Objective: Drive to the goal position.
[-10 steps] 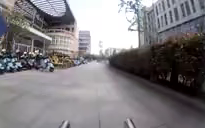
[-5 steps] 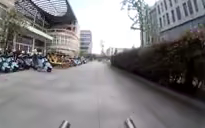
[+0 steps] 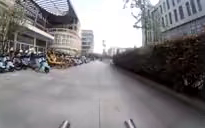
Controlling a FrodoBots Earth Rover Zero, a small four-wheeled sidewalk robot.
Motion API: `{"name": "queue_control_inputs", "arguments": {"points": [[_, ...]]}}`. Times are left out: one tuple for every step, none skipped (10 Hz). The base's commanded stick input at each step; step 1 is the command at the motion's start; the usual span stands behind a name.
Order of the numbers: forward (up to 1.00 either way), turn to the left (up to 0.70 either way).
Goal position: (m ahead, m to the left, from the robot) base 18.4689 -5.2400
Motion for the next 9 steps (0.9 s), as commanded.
{"name": "queue_control_inputs", "arguments": {"points": [[0.7,-0.13],[0.7,-0.14],[0.7,-0.14],[0.7,-0.14],[0.7,-0.14],[0.7,-0.14],[0.7,-0.14],[0.7,-0.14],[0.7,-0.14]]}}
